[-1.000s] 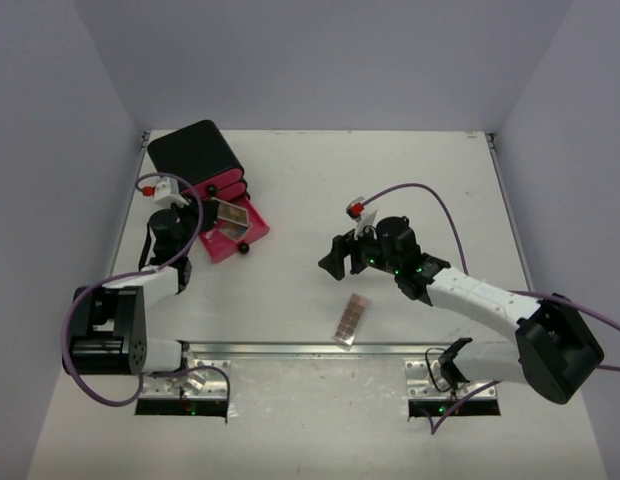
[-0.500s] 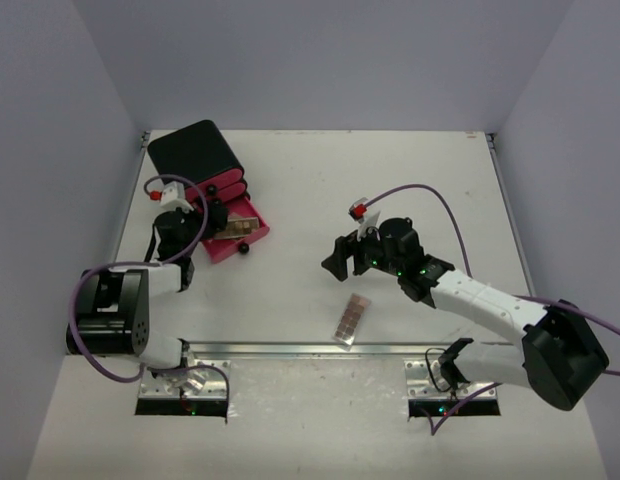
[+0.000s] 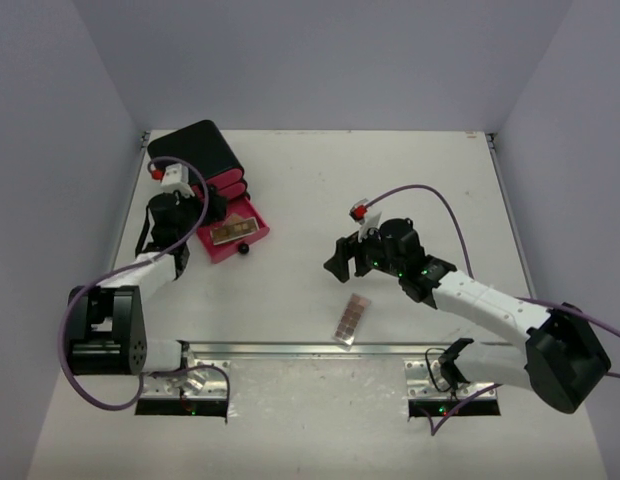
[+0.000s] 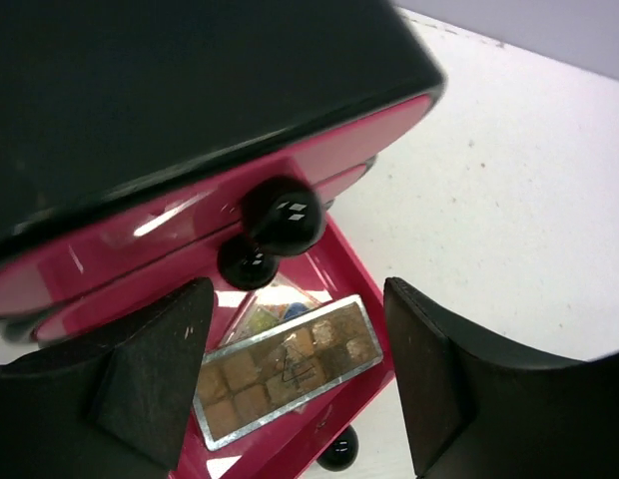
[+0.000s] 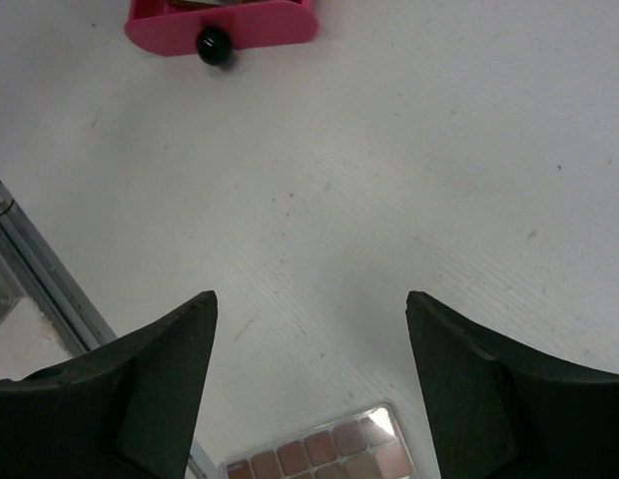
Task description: Organize the makeup
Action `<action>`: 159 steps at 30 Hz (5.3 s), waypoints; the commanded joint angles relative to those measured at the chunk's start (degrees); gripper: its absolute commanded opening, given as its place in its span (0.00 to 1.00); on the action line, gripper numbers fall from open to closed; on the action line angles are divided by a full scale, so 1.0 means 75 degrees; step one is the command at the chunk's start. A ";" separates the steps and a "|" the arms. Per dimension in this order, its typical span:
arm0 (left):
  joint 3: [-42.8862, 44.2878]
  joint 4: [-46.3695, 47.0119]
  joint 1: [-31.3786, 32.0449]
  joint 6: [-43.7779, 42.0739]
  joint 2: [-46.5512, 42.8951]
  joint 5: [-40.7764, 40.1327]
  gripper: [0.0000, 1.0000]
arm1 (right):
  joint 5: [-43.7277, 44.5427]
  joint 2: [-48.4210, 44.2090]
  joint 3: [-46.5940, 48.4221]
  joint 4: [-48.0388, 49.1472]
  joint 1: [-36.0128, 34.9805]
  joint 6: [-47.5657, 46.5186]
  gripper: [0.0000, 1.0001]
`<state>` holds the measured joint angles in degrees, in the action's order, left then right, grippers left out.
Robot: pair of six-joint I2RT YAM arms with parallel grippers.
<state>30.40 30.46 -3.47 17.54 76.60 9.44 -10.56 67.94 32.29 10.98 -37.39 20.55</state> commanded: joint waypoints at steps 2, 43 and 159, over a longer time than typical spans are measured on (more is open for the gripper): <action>0.1946 -0.2348 0.0337 -0.2320 -0.0384 0.1425 0.67 | 0.1734 -0.0021 0.0779 -0.1812 -0.0054 0.0360 0.78; 0.4214 -0.5843 0.9178 0.0528 0.3154 -0.1884 1.00 | 0.2917 -0.0348 0.0360 -0.4918 0.4071 0.2682 0.99; 0.3580 -0.5171 0.1834 -0.9750 0.2642 -0.1224 0.62 | 0.2709 -0.1137 -0.0215 -0.4289 0.4071 0.2185 0.99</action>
<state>57.08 -9.63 11.60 -55.04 96.44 1.14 8.75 60.53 30.65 -22.33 -7.18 37.55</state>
